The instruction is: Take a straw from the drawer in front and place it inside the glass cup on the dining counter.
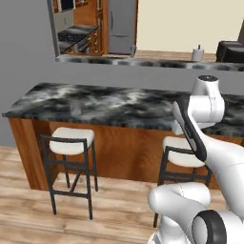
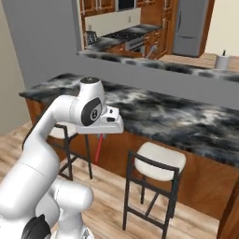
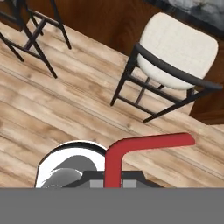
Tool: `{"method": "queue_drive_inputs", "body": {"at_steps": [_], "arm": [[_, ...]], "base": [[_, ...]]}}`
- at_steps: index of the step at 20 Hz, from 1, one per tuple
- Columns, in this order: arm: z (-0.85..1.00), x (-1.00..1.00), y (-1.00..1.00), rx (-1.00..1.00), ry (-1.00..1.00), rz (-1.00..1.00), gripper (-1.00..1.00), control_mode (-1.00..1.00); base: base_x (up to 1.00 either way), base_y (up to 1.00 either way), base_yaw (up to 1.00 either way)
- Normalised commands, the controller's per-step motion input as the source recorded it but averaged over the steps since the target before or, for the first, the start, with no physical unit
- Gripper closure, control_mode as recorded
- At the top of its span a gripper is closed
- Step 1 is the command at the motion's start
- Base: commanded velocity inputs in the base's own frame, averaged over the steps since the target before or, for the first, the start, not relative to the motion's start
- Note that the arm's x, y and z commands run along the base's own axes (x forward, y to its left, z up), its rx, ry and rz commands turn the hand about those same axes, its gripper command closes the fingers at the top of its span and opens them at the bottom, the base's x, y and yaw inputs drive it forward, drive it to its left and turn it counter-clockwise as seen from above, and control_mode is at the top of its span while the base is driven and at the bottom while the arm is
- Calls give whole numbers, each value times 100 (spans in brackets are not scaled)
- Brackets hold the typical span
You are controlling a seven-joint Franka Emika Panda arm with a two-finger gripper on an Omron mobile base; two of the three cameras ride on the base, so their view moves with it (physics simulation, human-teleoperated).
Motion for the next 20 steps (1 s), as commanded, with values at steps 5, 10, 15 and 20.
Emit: {"method": "queue_drive_inputs", "body": {"at_steps": [5,10,15,20], "arm": [[0,0,0,0,0,0,100,100],[0,0,0,0,0,0,100,100],[0,0,0,0,0,0,100,100],[0,0,0,0,0,0,100,100]], "base": [[27,100,-38],[25,100,-33],[30,100,-29],[45,100,-21]]}}
